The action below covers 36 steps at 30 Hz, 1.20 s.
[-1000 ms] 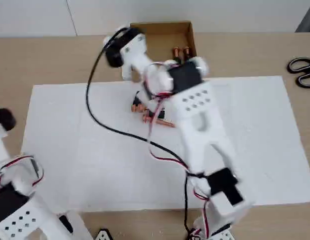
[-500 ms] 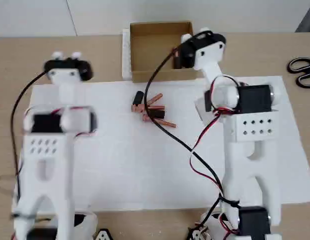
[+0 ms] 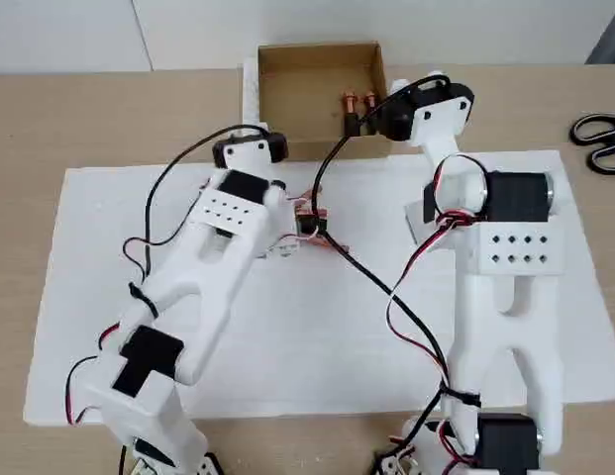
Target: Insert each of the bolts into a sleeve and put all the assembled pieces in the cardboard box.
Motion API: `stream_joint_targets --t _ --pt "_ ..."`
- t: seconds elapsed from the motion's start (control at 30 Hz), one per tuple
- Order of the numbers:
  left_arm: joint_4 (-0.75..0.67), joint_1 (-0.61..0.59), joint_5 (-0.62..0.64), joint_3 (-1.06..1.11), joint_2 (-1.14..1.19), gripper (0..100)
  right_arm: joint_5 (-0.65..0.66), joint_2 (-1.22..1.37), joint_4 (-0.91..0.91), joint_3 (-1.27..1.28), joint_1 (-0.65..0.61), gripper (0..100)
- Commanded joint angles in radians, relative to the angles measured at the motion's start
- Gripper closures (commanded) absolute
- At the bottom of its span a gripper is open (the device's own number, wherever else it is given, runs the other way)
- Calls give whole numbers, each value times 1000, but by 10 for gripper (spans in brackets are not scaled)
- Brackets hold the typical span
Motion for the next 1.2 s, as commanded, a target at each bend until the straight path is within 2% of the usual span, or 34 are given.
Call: stream_joint_targets --t 0.0,0.2,0.33,0.63,0.97,1.17 --pt "-135 8 169 -45 -6 910 -12 -41 -35 12 5 992" --pt "-273 8 278 -42 -5 910 -14 -41 -44 23 2 993" --pt "-307 17 331 -42 -5 909 -14 -41 -44 23 2 993" --pt "-245 144 390 -41 -5 909 -14 -41 -45 23 7 993" --pt "-250 152 434 -13 -3 906 -14 -41 -45 23 7 993" --pt "-252 153 476 -5 84 906 -14 -41 -45 23 5 993"
